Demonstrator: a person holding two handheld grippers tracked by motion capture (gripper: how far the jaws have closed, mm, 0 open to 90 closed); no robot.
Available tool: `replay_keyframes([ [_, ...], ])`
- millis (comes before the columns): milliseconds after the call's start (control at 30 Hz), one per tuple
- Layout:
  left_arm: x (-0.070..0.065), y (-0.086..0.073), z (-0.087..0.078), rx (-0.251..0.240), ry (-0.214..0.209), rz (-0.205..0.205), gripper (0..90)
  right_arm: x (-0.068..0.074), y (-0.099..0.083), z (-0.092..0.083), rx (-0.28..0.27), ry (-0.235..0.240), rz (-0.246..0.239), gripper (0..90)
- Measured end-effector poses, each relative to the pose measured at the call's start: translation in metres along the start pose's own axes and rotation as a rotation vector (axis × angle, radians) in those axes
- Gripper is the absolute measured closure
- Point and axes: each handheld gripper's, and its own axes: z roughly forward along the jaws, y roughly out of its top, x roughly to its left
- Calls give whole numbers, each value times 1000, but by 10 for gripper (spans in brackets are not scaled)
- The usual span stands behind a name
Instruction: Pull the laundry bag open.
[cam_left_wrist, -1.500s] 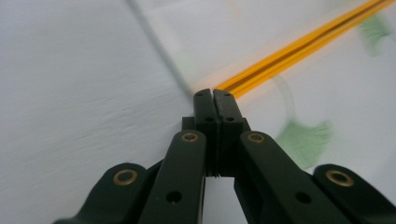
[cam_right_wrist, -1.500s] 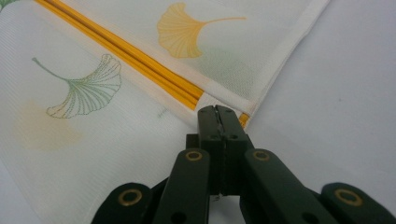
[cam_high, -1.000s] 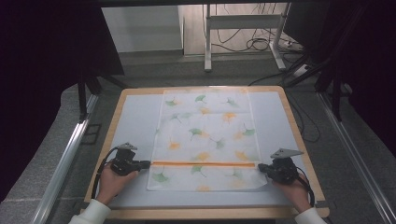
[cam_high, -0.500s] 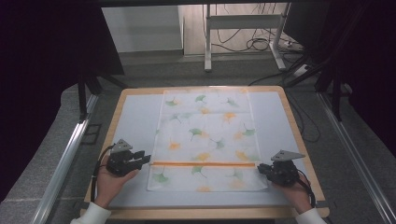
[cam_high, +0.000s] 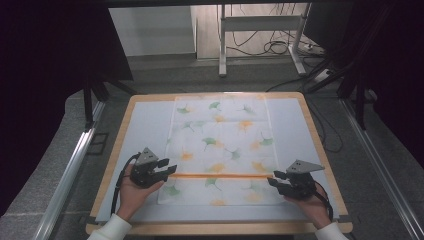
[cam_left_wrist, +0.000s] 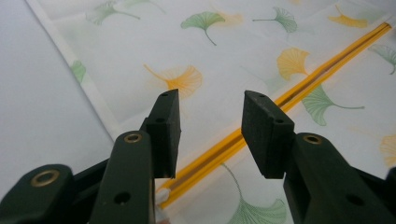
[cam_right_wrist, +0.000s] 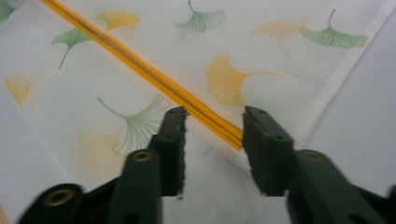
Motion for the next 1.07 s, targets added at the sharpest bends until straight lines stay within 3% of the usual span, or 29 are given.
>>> replay_keyframes([
  [33, 1, -3, 3, 15, 1, 7, 561, 0, 2, 1, -18, -7, 11, 516],
  [167, 5, -12, 5, 41, 4, -3, 549, -1, 5, 5, -45, 9, 14, 476],
  [400, 8, -18, 3, 61, 21, -11, 564, -2, 5, 8, -27, 25, 10, 449],
  [1067, 9, -21, -6, 50, 22, -37, 511, -8, 2, 4, -29, 23, 16, 435],
])
